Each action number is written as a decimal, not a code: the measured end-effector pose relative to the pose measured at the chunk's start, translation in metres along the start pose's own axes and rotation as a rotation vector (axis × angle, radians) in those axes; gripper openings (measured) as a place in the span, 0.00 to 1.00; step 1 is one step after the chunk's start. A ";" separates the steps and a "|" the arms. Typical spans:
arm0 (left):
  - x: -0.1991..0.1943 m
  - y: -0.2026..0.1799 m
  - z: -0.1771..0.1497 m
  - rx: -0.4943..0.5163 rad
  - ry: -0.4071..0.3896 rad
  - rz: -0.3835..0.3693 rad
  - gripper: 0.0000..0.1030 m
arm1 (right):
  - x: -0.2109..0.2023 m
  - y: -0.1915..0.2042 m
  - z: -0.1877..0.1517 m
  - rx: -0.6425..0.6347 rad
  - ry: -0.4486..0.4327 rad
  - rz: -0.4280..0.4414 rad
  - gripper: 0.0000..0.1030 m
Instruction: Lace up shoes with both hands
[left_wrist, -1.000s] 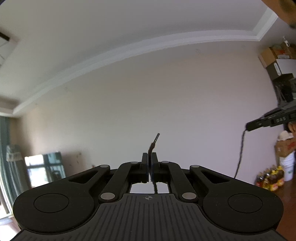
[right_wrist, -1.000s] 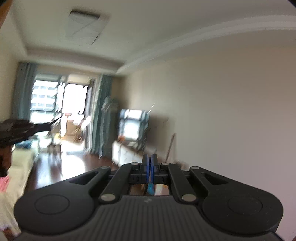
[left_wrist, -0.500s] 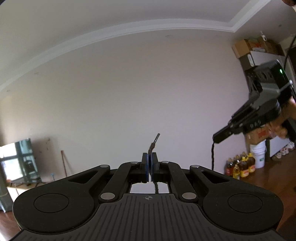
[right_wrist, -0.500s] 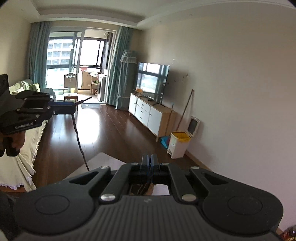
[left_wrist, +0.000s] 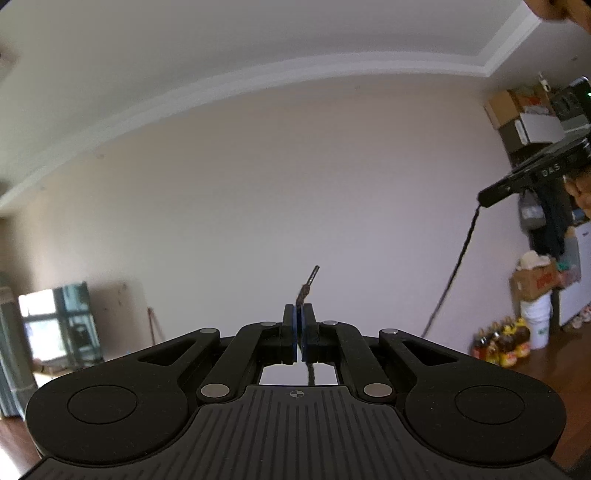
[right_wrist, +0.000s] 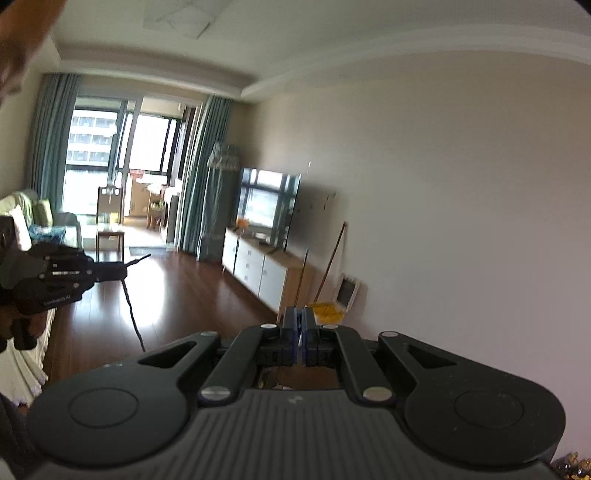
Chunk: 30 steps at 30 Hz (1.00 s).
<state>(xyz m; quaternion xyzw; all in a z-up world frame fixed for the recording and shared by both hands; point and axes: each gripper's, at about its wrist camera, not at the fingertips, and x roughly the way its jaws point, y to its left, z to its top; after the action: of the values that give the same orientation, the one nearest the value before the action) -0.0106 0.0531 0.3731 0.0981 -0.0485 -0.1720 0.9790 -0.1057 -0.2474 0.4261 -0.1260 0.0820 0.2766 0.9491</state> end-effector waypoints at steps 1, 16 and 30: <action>-0.004 0.001 -0.001 -0.001 -0.003 0.000 0.02 | -0.002 -0.001 0.001 -0.002 -0.009 -0.001 0.02; -0.020 0.008 -0.013 -0.062 -0.070 -0.002 0.02 | -0.005 -0.007 0.001 -0.022 -0.032 0.018 0.02; -0.009 0.015 -0.011 -0.165 -0.193 0.000 0.02 | 0.008 -0.005 0.015 -0.047 -0.033 0.033 0.02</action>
<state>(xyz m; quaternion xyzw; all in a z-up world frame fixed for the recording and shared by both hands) -0.0125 0.0719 0.3648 0.0000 -0.1283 -0.1842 0.9745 -0.0951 -0.2430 0.4393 -0.1424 0.0621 0.2962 0.9424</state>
